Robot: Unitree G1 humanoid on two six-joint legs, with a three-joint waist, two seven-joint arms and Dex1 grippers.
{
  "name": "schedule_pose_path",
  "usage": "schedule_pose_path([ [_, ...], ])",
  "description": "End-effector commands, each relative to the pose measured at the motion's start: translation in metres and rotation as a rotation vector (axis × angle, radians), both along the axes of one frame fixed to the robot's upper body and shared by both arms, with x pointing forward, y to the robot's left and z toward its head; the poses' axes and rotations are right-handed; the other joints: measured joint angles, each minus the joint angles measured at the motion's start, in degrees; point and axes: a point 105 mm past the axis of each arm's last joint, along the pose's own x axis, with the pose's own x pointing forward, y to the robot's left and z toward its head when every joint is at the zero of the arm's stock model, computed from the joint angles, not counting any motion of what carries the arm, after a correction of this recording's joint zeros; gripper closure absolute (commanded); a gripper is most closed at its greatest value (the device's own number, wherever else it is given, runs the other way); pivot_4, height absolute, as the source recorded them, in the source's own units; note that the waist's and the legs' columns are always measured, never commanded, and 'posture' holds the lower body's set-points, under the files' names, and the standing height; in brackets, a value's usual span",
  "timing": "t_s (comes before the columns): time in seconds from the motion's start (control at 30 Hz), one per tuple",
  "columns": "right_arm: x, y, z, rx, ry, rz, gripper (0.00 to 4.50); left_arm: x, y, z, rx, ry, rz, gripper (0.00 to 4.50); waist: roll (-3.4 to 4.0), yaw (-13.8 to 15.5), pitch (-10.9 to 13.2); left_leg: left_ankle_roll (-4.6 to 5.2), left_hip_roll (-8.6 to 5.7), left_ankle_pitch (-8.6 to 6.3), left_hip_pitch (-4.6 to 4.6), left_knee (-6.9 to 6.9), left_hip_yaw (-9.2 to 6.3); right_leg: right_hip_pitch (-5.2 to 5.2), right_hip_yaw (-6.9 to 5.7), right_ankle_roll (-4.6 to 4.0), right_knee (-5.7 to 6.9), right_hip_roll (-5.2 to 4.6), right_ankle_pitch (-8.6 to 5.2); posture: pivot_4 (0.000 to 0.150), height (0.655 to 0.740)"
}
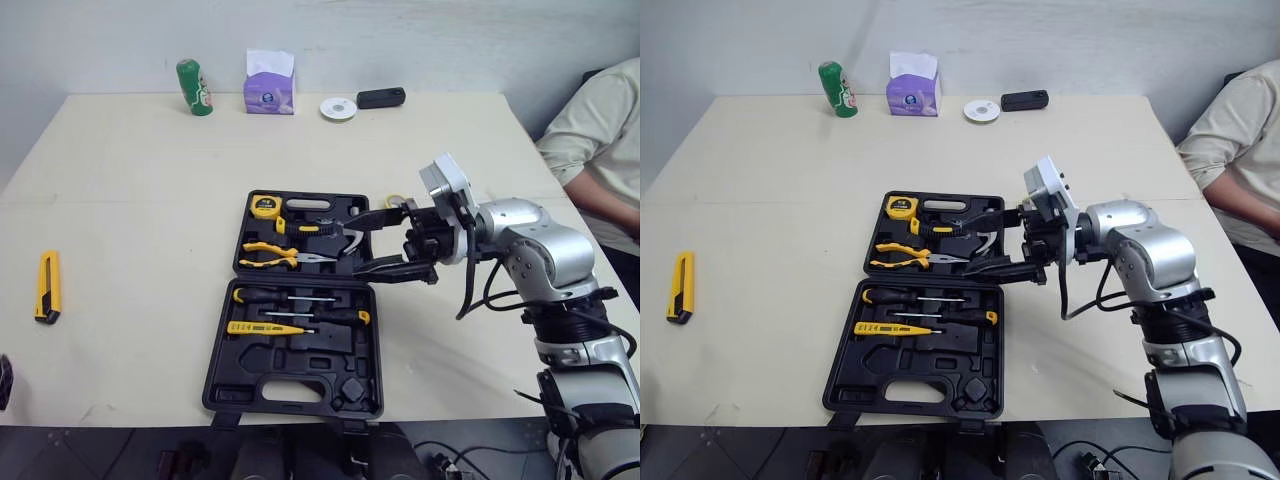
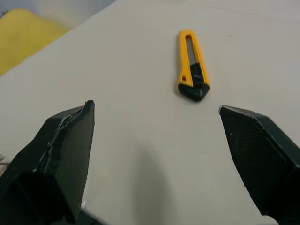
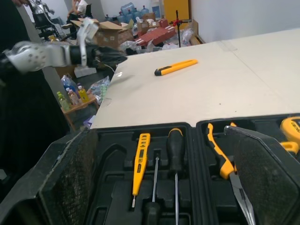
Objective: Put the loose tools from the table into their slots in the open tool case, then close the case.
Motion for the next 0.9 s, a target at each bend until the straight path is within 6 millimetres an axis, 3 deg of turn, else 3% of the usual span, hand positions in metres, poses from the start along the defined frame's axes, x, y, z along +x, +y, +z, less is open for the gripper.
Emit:
schedule_pose_path([
  [0.03, -0.010, 0.001, 0.011, 0.024, -0.060, 0.014, 0.00, 0.013, 0.014, 0.003, -0.036, 0.016, 0.017, 0.02, 0.00, -0.09, 0.00, 0.00, -0.01, 0.00, 0.00, 0.00, 0.01, -0.01, 0.01, 0.01, 0.01, -0.01, 0.01, 0.150, 0.7316],
  [0.23, -0.017, 0.000, 0.007, 0.019, -0.074, -0.010, 0.00, 0.049, 0.022, 0.005, -0.055, 0.085, 0.025, 0.02, 0.00, -0.63, 0.00, -0.08, -0.01, -0.01, -0.01, 0.00, 0.04, -0.06, 0.01, 0.01, 0.09, 0.00, 0.01, 0.150, 0.7316],
  [0.53, -0.027, 0.004, 0.004, 0.032, -0.079, -0.034, 0.00, 0.091, 0.029, -0.009, -0.115, 0.138, -0.005, 0.02, -0.02, -1.27, -0.01, -0.17, -0.02, 0.03, -0.03, -0.01, 0.09, -0.14, 0.01, 0.01, 0.19, 0.02, 0.01, 0.150, 0.7316],
  [0.9, -0.032, 0.005, -0.001, 0.032, -0.086, -0.067, 0.00, 0.119, 0.030, -0.033, -0.203, 0.196, 0.028, 0.02, -0.02, -1.08, -0.02, -0.27, -0.02, 0.13, -0.01, -0.01, 0.11, -0.18, 0.02, 0.01, 0.28, 0.02, 0.01, 0.150, 0.7316],
])
